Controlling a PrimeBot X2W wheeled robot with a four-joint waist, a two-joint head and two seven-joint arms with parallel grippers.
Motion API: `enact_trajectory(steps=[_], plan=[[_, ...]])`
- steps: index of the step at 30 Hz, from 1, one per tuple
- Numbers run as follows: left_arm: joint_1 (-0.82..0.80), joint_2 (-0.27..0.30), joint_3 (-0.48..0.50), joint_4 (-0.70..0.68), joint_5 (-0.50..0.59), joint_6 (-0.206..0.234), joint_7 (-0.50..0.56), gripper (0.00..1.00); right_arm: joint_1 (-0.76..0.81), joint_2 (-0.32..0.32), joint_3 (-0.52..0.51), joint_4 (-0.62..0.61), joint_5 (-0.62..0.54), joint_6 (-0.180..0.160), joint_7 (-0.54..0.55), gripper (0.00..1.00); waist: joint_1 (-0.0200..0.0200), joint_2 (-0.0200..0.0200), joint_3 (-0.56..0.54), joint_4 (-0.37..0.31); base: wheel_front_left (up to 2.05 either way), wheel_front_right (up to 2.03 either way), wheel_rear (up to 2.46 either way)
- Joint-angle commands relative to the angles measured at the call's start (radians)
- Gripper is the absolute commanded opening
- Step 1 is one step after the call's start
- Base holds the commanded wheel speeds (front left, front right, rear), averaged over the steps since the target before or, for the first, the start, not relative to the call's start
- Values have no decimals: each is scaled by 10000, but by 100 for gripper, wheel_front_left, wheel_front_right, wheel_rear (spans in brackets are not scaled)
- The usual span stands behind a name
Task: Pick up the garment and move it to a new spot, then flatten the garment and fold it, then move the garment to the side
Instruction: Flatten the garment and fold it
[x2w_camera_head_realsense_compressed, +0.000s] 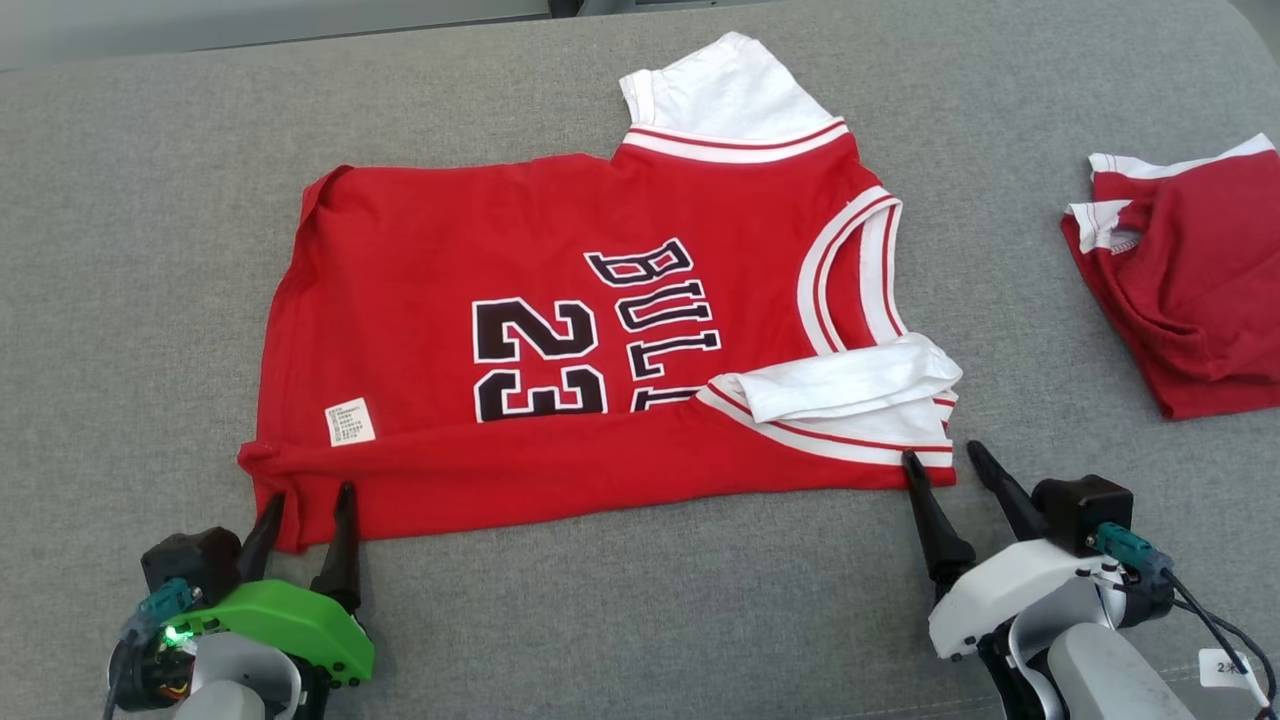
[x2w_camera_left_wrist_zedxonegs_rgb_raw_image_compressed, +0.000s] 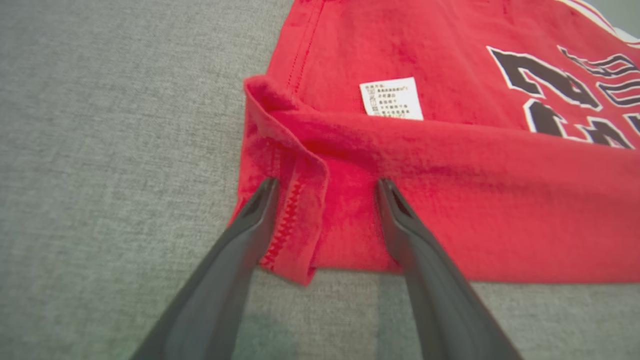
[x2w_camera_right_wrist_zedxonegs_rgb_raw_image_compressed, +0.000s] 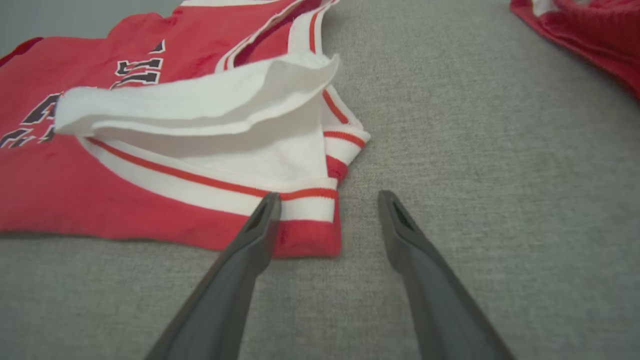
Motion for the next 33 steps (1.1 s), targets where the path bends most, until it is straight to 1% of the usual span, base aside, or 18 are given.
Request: enact_trajectory(steps=[1, 2, 3, 4, 7, 9, 10, 14, 18, 23, 25, 26, 27, 28, 29, 31, 33], plan=[[-32, 70, 11, 399, -154, -65, 343, 100, -191, -54, 95, 213, 174, -7, 90, 100, 0, 0, 23, -11, 0, 0, 0], [-85, 75, -4, 526, -223, -100, 489, 49, -285, -59, 194, 353, 242, -7, 132, 67, 0, 0, 25, -11, 0, 0, 0], [-146, 112, -12, 600, -262, -135, 566, 0, -372, -81, 252, 470, 320, -7, 138, 34, 0, 0, 27, -4, 0, 0, 0], [-207, 136, -21, 653, -321, -177, 628, 0, -439, -91, 321, 596, 414, -7, 178, 0, 0, 0, 33, 5, 0, 0, 0], [-356, 186, -70, 628, -319, -243, 713, 0, -549, -159, 509, 807, 683, -10, 262, 0, 0, 0, 24, 49, 0, 0, 0], [-375, 274, -102, 455, -363, -291, 805, 0, -448, -253, 527, 733, 819, -13, 360, 0, 0, 0, -9, 112, 0, 0, 0], [-268, 384, -91, 149, -431, -324, 902, 0, -232, -294, 434, 371, 1016, -13, 391, 0, 0, 0, -51, 157, 0, 0, 0], [245, 698, -63, -814, -525, -301, 1312, 0, 488, -572, 97, -643, 1072, -13, 814, 0, 0, 0, -188, 198, 0, 0, 0], [1115, 937, -15, -2256, -670, -8, 2047, 0, 1524, -738, -376, -1902, 955, -15, 1615, 0, 0, 0, -296, 205, 0, 0, 0], [2285, 1030, 59, -3971, -838, 518, 2901, 0, 2634, -490, -1062, -3099, 822, -16, 2569, 0, 0, 0, -232, 236, 0, 0, 0], [2454, 972, 46, -4416, -856, 635, 2948, 0, 2753, -417, -1262, -3329, 698, -16, 2719, 0, 0, 0, -150, 249, 0, 0, 0], [2519, 915, 14, -4503, -864, 678, 2983, 48, 2725, -340, -1328, -3401, 664, -16, 2713, 23, 0, 0, -121, 247, 0, 0, 0], [2549, 829, -55, -4578, -911, 650, 2999, 100, 2705, -326, -1357, -3436, 538, -16, 2740, 79, 0, 0, -107, 242, 0, 0, 0], [2549, 829, -55, -4578, -911, 650, 2999, 100, 2705, -326, -1357, -3436, 538, -16, 2740, 79, 0, 0, -107, 242, 0, 0, 0], [2487, 727, -39, -4678, -920, 689, 2838, 100, 2629, -277, -1429, -3524, 464, -13, 2610, 100, 0, 0, -95, 238, 0, 0, 0], [2332, 566, -17, -4818, -817, 747, 2469, 100, 2506, -149, -1526, -3609, 288, -6, 2392, 100, 0, 0, -92, 214, 0, 0, 0], [2069, 384, 138, -4943, -724, 788, 1735, 100, 2322, -54, -1762, -3739, 37, -7, 2041, 100, 0, 0, -93, 180, 0, 0, 0]])
